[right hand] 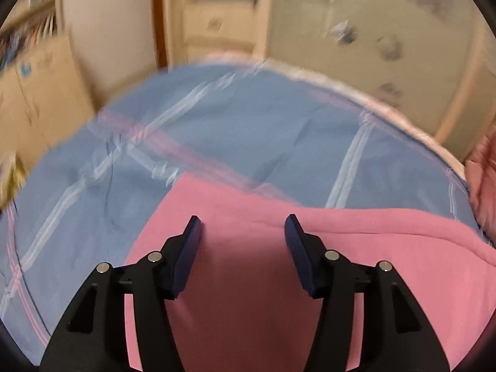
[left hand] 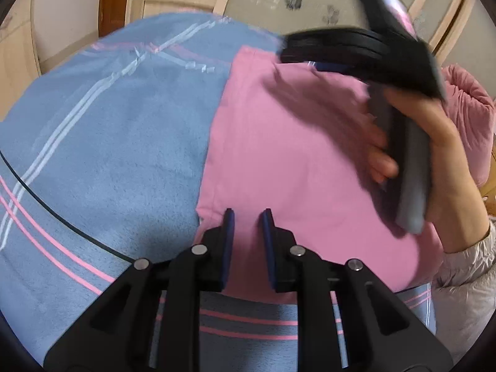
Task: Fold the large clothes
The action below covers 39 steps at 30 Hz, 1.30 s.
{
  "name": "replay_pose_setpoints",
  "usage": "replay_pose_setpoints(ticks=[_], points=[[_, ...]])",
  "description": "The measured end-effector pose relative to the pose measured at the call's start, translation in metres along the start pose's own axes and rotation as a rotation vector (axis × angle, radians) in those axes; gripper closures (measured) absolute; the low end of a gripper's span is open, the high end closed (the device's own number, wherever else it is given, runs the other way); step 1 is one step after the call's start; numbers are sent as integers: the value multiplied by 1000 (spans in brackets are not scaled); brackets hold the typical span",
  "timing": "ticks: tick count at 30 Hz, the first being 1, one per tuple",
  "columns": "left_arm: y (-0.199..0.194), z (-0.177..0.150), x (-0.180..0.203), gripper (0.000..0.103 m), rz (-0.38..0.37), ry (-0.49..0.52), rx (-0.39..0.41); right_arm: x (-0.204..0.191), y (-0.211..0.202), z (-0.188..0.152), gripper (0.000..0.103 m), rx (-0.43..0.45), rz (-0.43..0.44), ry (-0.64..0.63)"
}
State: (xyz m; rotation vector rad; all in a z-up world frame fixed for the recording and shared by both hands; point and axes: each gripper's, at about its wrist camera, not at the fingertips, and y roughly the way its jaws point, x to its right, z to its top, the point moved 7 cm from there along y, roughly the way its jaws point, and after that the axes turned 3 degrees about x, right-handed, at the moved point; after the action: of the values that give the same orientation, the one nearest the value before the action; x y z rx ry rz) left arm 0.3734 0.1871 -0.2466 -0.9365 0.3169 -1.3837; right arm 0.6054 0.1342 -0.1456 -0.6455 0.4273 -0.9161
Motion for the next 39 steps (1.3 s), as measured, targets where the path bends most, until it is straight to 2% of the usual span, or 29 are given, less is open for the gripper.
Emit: replay_pose_setpoints(ticks=[1, 2, 3, 4, 5, 6, 8, 10, 12, 13, 14, 16, 18, 19, 22, 25, 28, 29, 32, 35, 37, 38, 39], points=[[-6, 3, 4, 83, -17, 7, 16, 8, -18, -2, 47, 21, 30, 27], [-18, 1, 14, 77, -58, 14, 35, 23, -42, -6, 47, 41, 50, 51], [-30, 3, 27, 66, -124, 25, 57, 43, -65, -12, 47, 61, 56, 70], [-41, 5, 38, 59, -170, 38, 79, 57, -82, -19, 47, 70, 52, 80], [-52, 8, 52, 45, -193, 59, 111, 79, -101, -28, 46, 65, 33, 90], [-56, 11, 61, 33, -191, 73, 128, 102, -115, -37, 45, 48, 7, 101], [-55, 16, 94, 27, -188, 148, 143, 140, -129, -53, 45, 14, -60, 118], [-37, 18, 125, 27, -182, 214, 96, 175, -132, -68, 45, -26, -132, 142], [-10, 19, 159, 27, -211, 256, 46, 191, -125, -81, 45, -83, -114, 194], [-2, 18, 172, 27, -210, 270, 25, 196, -115, -88, 45, -120, -89, 219], [11, 17, 183, 28, -202, 288, -3, 196, -109, -92, 45, -144, -99, 213], [46, 7, 201, 33, -163, 329, -81, 197, -89, -97, 45, -175, -172, 162], [68, 0, 204, 33, -92, 378, -108, 201, -61, -91, 45, -193, -257, 120], [73, -2, 205, 33, -79, 386, -119, 205, -51, -91, 45, -197, -272, 123], [87, -6, 197, 33, -86, 353, -171, 225, -38, -87, 45, -190, -274, 196], [96, -7, 194, 33, -90, 356, -188, 239, -39, -77, 46, -144, -260, 269], [76, 0, 197, 36, -95, 348, -166, 239, -76, -67, 46, -33, -197, 296], [64, 6, 201, 39, -122, 342, -137, 242, -91, -68, 46, -10, -176, 307], [49, 15, 216, 38, -167, 352, -85, 264, -142, -90, 44, 10, -196, 325], [58, 6, 237, 38, -157, 393, -119, 294, -166, -128, 44, -48, -229, 332], [82, 0, 248, 38, -96, 413, -150, 313, -160, -162, 42, -126, -290, 342], [87, -3, 250, 38, -68, 423, -149, 321, -150, -186, 34, -180, -283, 354], [93, -8, 254, 38, -30, 432, -158, 323, -144, -203, 33, -206, -247, 357]])
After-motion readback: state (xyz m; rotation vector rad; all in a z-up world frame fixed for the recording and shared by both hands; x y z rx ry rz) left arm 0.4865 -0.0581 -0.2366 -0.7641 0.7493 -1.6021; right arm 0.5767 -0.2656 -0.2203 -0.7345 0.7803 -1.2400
